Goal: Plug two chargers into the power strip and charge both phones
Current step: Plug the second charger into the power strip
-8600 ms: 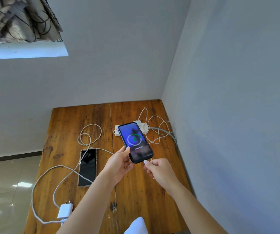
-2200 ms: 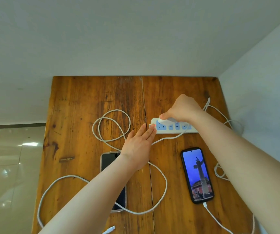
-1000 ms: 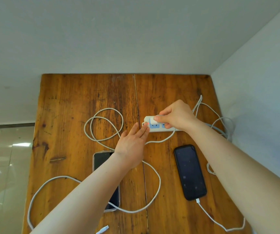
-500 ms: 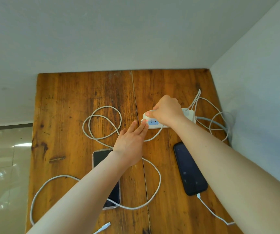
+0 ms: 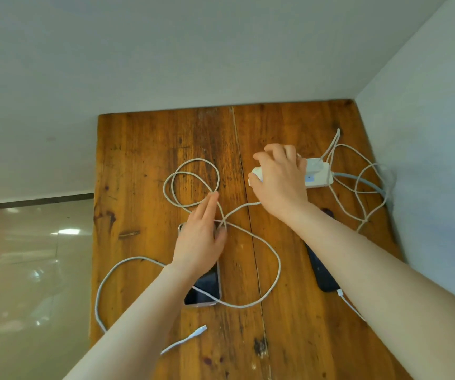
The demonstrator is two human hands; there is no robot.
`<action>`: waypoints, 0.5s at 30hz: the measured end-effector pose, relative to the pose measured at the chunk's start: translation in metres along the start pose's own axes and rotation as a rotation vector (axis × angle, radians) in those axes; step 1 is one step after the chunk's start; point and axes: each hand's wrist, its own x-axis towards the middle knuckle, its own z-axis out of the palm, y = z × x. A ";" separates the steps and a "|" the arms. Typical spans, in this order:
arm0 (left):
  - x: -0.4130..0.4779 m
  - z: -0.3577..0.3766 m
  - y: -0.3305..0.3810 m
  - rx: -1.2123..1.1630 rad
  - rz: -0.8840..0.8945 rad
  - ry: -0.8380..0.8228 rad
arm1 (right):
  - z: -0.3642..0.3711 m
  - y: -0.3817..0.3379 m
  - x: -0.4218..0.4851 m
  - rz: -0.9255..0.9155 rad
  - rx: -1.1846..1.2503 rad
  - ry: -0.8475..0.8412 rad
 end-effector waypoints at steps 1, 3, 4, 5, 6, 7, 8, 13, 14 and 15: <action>-0.015 -0.005 -0.012 -0.041 -0.064 0.069 | 0.002 -0.008 -0.013 -0.019 0.077 0.015; -0.044 -0.014 -0.035 -0.090 -0.202 0.168 | 0.009 -0.027 -0.045 -0.039 0.191 -0.002; -0.058 -0.019 -0.046 -0.089 -0.258 0.191 | 0.014 -0.037 -0.063 -0.061 0.214 -0.020; -0.072 -0.023 -0.057 -0.061 -0.296 0.194 | 0.020 -0.047 -0.080 -0.088 0.230 -0.047; -0.086 -0.027 -0.068 -0.010 -0.312 0.178 | 0.027 -0.056 -0.099 -0.109 0.255 -0.099; -0.098 -0.030 -0.080 0.050 -0.308 0.145 | 0.034 -0.065 -0.117 -0.122 0.291 -0.187; -0.108 -0.032 -0.090 0.105 -0.297 0.097 | 0.041 -0.074 -0.135 -0.124 0.331 -0.302; -0.125 -0.037 -0.113 0.305 -0.236 -0.166 | 0.078 -0.103 -0.206 0.026 0.156 -0.721; -0.123 -0.037 -0.113 0.340 -0.196 -0.196 | 0.085 -0.105 -0.216 0.079 0.081 -0.730; -0.120 -0.036 -0.112 0.372 -0.152 -0.216 | 0.091 -0.104 -0.224 0.147 0.039 -0.727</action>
